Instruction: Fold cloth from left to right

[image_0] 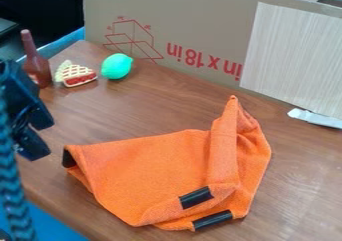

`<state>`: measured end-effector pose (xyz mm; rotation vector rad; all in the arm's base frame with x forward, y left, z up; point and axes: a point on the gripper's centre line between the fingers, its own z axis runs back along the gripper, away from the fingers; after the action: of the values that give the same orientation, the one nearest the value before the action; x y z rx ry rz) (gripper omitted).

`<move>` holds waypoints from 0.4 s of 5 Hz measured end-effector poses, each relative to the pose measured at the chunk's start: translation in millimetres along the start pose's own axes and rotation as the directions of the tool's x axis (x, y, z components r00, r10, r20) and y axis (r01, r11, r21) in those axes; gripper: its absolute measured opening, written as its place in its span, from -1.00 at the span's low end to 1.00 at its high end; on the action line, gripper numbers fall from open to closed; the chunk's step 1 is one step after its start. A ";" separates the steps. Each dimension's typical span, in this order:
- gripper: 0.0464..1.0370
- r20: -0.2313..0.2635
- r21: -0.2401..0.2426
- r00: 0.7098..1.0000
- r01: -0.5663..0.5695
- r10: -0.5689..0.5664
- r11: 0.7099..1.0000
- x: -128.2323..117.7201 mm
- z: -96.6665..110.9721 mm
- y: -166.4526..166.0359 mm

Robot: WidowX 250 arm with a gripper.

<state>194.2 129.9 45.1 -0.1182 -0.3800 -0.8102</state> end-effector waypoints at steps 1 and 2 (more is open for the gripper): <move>0.92 0.043 -0.045 0.997 0.061 -0.059 0.997 -13.2 -5.5 7.5; 0.92 0.058 -0.052 0.995 0.089 -0.086 0.995 -19.8 -2.4 6.4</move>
<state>187.2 147.2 35.7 -0.1762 -0.4184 -0.9052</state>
